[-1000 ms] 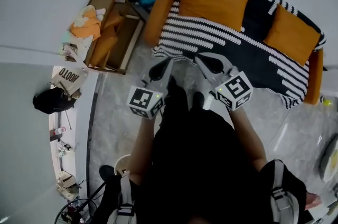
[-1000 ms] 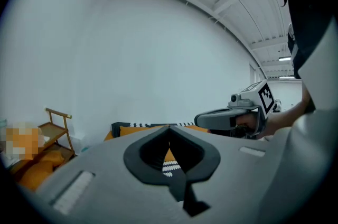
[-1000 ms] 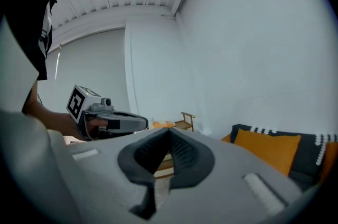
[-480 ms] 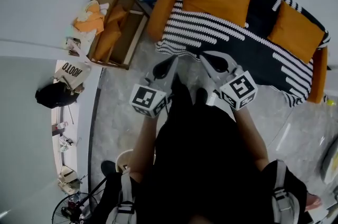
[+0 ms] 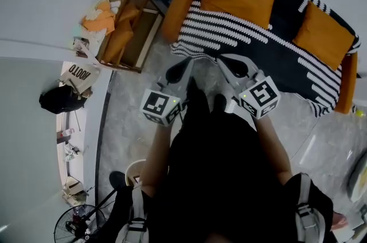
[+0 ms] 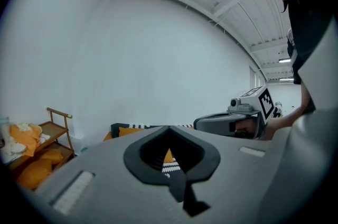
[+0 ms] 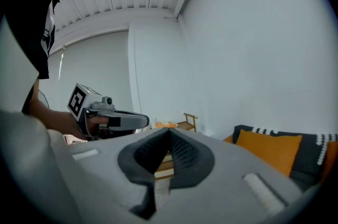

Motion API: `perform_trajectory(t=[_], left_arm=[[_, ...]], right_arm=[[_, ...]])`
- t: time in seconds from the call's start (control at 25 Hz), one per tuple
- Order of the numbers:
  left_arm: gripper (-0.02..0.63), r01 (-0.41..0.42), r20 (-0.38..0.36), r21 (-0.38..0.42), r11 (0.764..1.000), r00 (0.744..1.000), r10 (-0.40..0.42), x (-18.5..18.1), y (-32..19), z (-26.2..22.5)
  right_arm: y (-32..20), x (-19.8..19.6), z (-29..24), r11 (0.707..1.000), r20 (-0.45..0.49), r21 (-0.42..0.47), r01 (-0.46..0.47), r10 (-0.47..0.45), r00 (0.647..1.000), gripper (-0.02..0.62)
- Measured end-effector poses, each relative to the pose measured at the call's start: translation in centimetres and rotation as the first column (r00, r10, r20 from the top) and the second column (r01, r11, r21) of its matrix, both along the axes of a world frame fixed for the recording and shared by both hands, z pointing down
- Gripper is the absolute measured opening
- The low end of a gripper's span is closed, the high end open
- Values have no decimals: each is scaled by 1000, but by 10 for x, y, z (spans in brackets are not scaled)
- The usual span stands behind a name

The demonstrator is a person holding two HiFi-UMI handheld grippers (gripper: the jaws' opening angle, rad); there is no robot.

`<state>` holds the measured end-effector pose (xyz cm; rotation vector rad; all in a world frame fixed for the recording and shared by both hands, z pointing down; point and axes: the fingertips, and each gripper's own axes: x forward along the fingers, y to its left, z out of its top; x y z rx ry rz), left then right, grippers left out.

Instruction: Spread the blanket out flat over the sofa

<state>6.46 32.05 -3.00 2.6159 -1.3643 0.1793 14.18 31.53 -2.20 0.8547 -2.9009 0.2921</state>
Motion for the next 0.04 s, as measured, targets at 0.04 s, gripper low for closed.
perform_trajectory(t=[0.04], left_arm=[[11,1,-1,-3,1000,1000,-1,-1,0,1]], right_arm=[[0,-1,0,1000,-1,1,1,-1,1000,3]])
